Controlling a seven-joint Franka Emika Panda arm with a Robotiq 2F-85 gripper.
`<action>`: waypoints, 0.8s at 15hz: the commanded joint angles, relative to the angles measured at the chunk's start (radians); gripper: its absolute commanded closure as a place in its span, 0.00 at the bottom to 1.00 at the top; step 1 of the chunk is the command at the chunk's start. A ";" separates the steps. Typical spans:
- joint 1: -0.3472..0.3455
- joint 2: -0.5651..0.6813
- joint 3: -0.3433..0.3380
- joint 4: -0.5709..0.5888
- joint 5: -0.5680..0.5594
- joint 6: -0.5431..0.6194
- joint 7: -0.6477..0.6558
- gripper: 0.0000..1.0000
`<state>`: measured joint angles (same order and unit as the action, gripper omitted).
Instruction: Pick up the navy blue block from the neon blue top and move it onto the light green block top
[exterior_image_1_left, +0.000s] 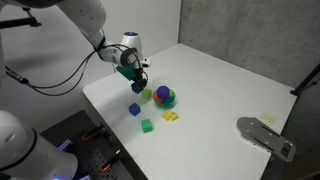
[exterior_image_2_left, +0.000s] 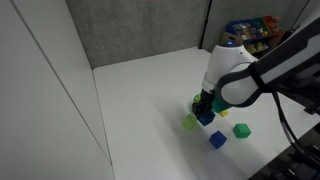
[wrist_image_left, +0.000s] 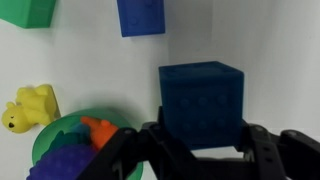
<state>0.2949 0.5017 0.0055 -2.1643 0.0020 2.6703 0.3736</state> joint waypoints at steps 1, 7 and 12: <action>0.019 0.075 -0.036 0.132 -0.028 -0.049 0.053 0.67; 0.006 0.219 -0.021 0.296 -0.026 -0.075 -0.008 0.67; 0.005 0.302 -0.012 0.370 -0.039 -0.073 -0.075 0.67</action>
<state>0.3031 0.7604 -0.0110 -1.8609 -0.0144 2.6283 0.3402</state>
